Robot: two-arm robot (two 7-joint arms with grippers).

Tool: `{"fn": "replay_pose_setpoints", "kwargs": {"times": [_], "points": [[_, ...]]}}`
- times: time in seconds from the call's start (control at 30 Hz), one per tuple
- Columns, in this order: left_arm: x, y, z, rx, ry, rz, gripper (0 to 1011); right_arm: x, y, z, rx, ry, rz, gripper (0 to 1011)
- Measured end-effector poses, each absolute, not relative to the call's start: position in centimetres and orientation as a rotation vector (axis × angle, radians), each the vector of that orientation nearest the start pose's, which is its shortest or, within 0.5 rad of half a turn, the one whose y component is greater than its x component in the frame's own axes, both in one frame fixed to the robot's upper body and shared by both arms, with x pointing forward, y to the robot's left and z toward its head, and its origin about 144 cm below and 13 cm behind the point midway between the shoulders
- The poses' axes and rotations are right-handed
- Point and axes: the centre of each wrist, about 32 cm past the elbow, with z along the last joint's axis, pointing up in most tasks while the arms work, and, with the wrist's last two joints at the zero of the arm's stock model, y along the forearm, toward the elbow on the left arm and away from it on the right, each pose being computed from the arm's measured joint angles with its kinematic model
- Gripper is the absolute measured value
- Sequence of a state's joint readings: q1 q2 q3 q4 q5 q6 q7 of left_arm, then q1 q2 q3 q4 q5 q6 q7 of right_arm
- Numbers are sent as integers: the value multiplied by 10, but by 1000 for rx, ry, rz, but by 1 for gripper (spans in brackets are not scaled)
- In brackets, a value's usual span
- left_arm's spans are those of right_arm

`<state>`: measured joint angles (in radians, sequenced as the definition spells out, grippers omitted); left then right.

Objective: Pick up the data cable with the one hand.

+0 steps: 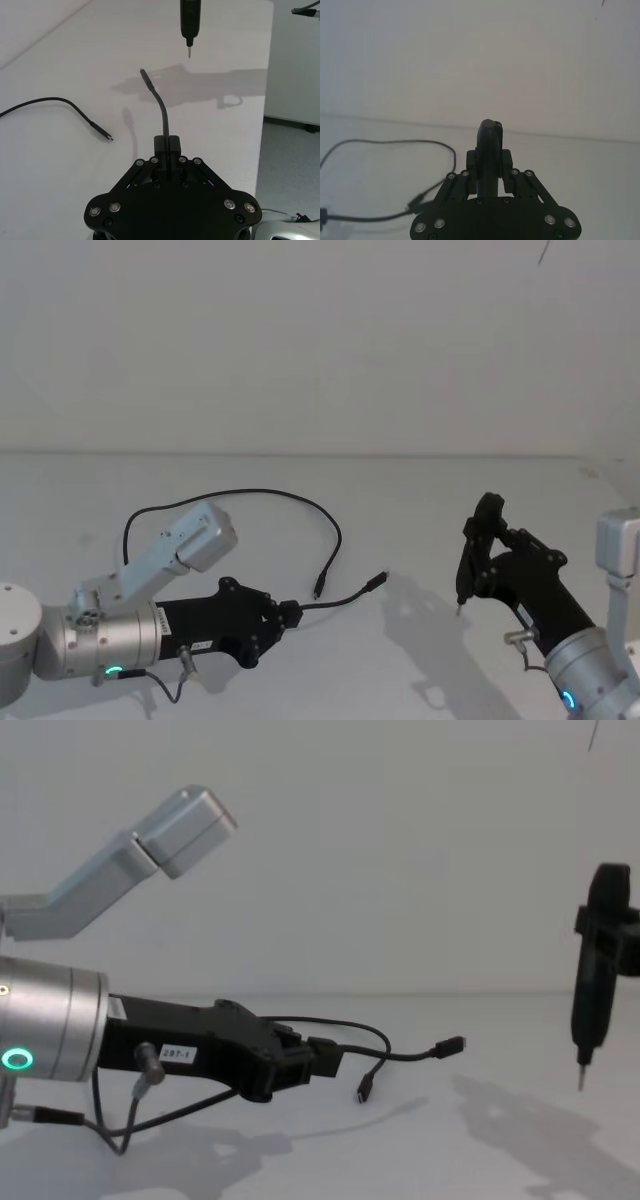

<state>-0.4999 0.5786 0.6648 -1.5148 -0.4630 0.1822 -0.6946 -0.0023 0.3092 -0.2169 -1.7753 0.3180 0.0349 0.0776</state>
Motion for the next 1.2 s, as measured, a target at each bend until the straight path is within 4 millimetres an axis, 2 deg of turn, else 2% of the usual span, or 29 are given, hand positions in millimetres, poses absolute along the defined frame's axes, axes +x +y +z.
{"fn": "replay_pose_setpoints", "kwargs": {"times": [0.57, 1.2], "points": [[532, 235, 1238, 301, -78, 409, 40, 463, -206, 1212, 209, 6, -1191, 279], [530, 236, 1240, 300, -82, 412, 40, 474, -199, 1204, 198, 22, -1206, 279]]}}
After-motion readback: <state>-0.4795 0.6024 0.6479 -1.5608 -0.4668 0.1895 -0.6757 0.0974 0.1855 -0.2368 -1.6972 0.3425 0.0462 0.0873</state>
